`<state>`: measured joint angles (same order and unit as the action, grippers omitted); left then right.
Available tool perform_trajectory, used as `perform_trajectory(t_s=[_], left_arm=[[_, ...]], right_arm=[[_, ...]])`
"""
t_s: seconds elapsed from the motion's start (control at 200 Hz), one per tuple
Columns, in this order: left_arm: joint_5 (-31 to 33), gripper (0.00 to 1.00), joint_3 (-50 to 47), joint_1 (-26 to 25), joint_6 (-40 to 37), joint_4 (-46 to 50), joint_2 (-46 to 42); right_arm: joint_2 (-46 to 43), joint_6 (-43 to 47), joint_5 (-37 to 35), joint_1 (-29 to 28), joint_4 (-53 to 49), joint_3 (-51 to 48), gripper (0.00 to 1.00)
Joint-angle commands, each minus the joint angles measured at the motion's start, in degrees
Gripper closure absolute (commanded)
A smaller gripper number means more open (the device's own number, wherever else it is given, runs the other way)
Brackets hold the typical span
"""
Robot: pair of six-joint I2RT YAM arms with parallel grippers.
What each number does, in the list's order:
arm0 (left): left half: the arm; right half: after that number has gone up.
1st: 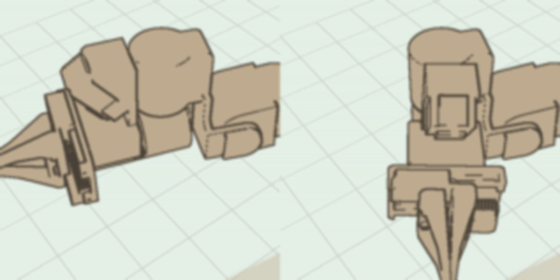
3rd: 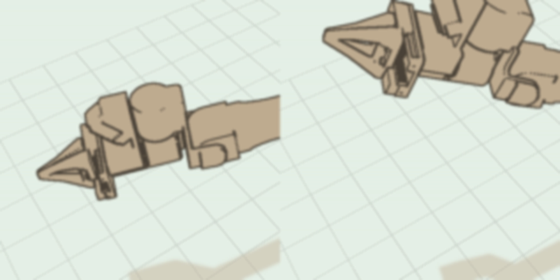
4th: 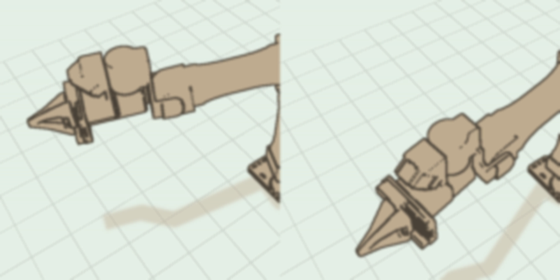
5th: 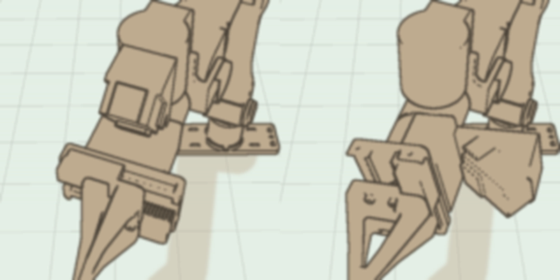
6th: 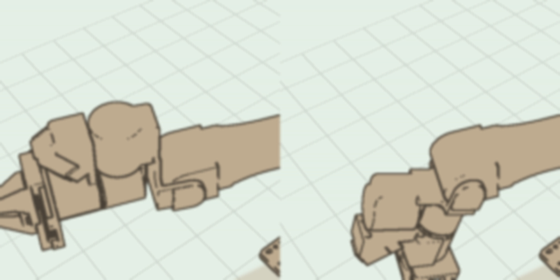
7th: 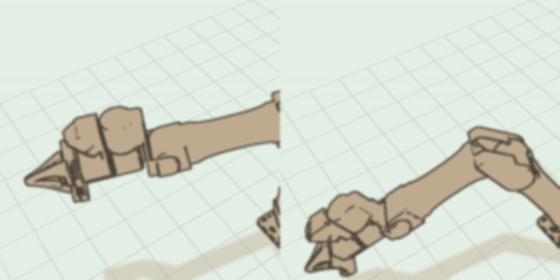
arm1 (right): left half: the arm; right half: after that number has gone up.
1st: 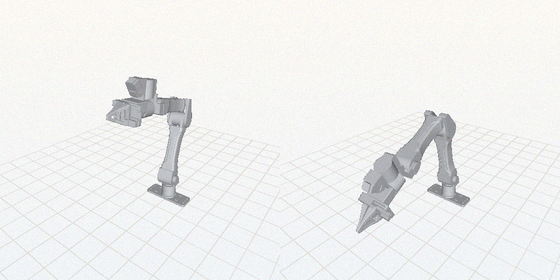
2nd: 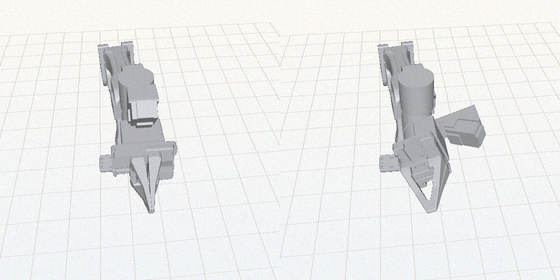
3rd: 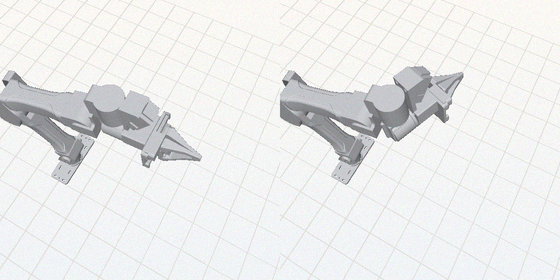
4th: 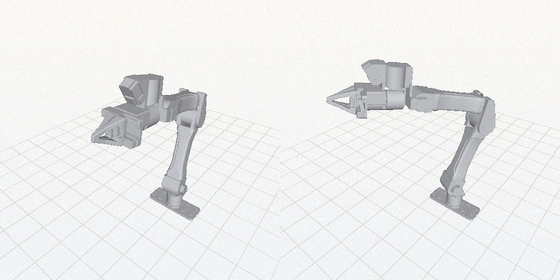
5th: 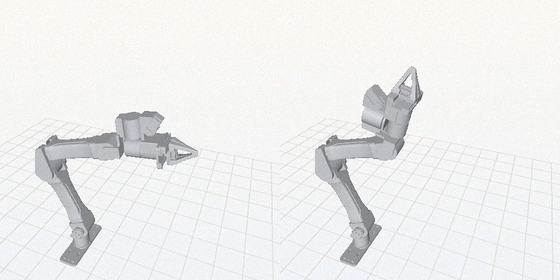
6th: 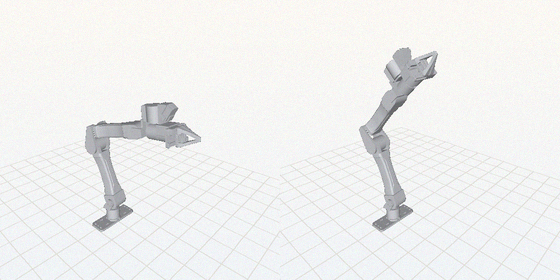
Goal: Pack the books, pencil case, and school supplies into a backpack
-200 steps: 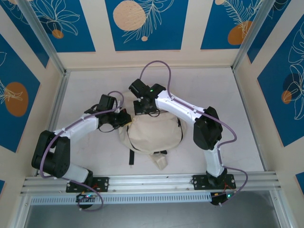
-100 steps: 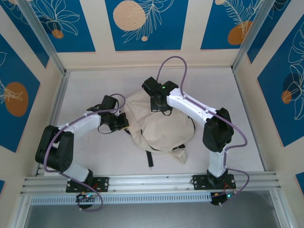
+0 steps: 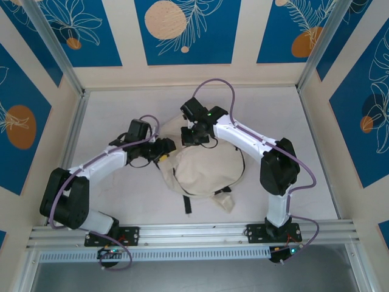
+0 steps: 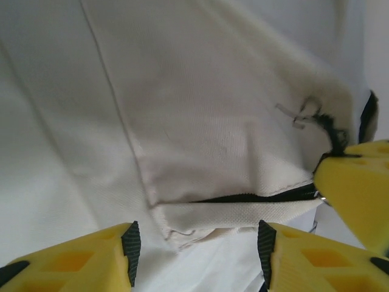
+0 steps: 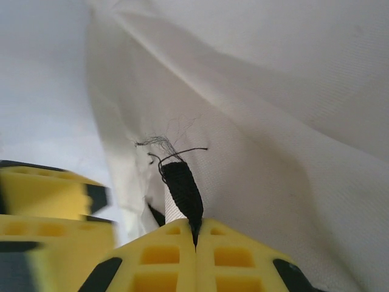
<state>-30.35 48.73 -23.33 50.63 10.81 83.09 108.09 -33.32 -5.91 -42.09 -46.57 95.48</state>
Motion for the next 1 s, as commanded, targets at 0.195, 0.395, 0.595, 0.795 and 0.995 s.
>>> perform_trajectory(t_s=[0.195, 0.395, 0.595, 0.795, 0.995], left_arm=[[-1.2, 0.44, -6.7, -1.2, 10.0, -11.2, 1.6], [0.5, 0.65, -5.5, -1.3, 11.0, -13.1, 2.5], [1.7, 1.0, -5.3, -1.3, 7.2, -11.6, 0.5], [0.9, 1.0, -5.4, -1.4, 4.2, -11.9, -1.5], [0.3, 1.0, -5.5, -1.6, 3.5, -12.2, -2.3]], right_arm=[[-2.4, -0.6, 11.0, -0.1, 6.0, -1.2, 1.0], [-2.5, -1.8, 11.8, -0.1, 6.7, -3.2, 1.0], [-1.9, -1.2, 10.2, -1.8, 6.6, -3.3, 1.0], [2.6, 0.1, 9.4, -5.7, 4.9, 2.0, 1.0], [5.8, 0.3, 9.2, -7.1, 4.3, 6.3, 1.0]])
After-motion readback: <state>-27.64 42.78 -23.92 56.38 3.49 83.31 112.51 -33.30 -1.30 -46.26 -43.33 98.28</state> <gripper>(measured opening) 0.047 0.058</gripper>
